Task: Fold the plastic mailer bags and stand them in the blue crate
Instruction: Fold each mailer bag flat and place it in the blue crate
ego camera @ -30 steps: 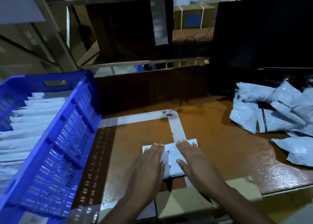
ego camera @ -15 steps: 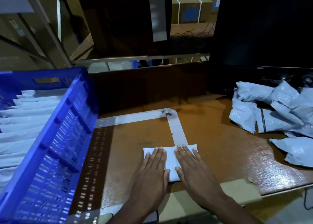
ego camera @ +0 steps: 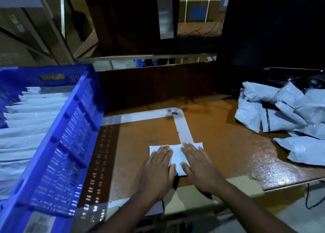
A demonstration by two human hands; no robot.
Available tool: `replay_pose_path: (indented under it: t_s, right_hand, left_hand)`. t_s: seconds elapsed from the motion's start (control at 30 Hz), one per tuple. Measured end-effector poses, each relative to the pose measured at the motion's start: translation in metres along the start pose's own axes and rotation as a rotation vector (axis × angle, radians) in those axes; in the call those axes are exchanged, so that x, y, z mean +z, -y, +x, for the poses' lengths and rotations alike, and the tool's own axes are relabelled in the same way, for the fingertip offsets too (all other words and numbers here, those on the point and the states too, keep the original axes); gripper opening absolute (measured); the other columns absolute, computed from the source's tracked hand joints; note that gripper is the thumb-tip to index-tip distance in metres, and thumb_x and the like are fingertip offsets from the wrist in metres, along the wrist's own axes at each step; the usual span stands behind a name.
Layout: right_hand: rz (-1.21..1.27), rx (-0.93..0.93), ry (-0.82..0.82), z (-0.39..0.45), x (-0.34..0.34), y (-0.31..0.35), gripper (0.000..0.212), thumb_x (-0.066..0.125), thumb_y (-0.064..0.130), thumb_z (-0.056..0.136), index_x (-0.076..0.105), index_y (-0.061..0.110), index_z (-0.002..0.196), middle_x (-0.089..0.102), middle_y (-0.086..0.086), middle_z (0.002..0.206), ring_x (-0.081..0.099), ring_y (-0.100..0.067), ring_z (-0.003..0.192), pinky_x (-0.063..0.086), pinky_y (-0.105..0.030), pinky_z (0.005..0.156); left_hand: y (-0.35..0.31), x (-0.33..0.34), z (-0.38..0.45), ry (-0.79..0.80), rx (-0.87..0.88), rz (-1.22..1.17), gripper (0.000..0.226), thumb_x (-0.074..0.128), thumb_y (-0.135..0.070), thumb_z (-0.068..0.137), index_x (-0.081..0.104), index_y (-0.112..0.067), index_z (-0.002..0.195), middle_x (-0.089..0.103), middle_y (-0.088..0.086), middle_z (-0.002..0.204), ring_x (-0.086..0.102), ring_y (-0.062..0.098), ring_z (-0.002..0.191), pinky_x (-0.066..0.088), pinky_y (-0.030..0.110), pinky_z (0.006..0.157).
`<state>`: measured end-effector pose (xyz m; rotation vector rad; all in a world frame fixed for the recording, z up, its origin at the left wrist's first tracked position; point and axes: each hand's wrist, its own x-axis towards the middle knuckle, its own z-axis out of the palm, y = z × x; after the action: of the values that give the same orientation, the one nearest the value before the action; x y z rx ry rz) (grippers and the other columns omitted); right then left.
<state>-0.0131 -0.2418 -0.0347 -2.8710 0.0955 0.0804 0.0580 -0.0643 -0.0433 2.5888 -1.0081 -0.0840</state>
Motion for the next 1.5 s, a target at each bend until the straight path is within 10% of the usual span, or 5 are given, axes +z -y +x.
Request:
replay_pose_path:
  t_s: [0.5, 0.77, 1.0, 1.27, 1.5]
  right_hand:
    - [-0.131, -0.023, -0.085, 0.001, 0.010, 0.023, 0.056, 0.031, 0.040, 0.103, 0.052, 0.010, 0.144, 0.047, -0.006, 0.152, 0.037, -0.015, 0.145, 0.015, -0.038, 0.117]
    - [0.155, 0.000, 0.045, 0.006, -0.004, 0.009, 0.077, 0.008, 0.063, 0.096, 0.015, 0.022, 0.161, 0.006, 0.011, 0.166, -0.006, 0.008, 0.145, -0.012, -0.016, 0.117]
    - [0.032, 0.114, -0.011, -0.008, 0.004, -0.008, 0.092, -0.012, 0.078, 0.085, -0.005, 0.025, 0.160, -0.012, 0.012, 0.165, -0.016, -0.001, 0.150, -0.010, -0.028, 0.123]
    - [-0.003, 0.165, -0.002, -0.014, 0.007, -0.004, 0.085, -0.004, 0.072, 0.092, -0.007, 0.021, 0.160, -0.018, 0.009, 0.164, -0.022, -0.005, 0.149, -0.018, -0.031, 0.120]
    - [0.533, 0.229, -0.060, -0.024, -0.013, -0.020, 0.056, 0.041, 0.054, 0.100, 0.024, 0.045, 0.153, 0.007, 0.030, 0.157, -0.001, -0.001, 0.149, 0.006, -0.037, 0.122]
  left_hand:
    - [0.011, 0.011, 0.004, 0.025, 0.019, 0.154, 0.063, 0.014, -0.039, 0.105, 0.033, -0.010, 0.157, 0.026, 0.006, 0.165, 0.017, 0.013, 0.155, 0.008, 0.038, 0.124]
    - [0.010, 0.009, 0.004, 0.020, 0.007, 0.161, 0.065, 0.008, -0.041, 0.105, 0.029, -0.011, 0.159, 0.021, 0.005, 0.167, 0.012, 0.013, 0.155, 0.007, 0.038, 0.124]
    - [0.009, 0.008, 0.002, 0.023, -0.028, 0.123, 0.074, 0.001, -0.050, 0.100, 0.016, -0.012, 0.162, 0.008, 0.004, 0.169, 0.002, 0.013, 0.156, 0.001, 0.034, 0.127]
    - [0.009, 0.006, -0.004, 0.025, -0.050, 0.126, 0.079, 0.002, -0.056, 0.098, 0.014, -0.011, 0.162, 0.004, 0.003, 0.170, -0.001, 0.012, 0.156, -0.006, 0.030, 0.126]
    - [0.014, -0.009, -0.011, 0.016, -0.026, -0.009, 0.069, 0.006, -0.056, 0.101, -0.003, -0.024, 0.162, -0.016, -0.012, 0.166, -0.019, 0.001, 0.151, -0.008, 0.028, 0.125]
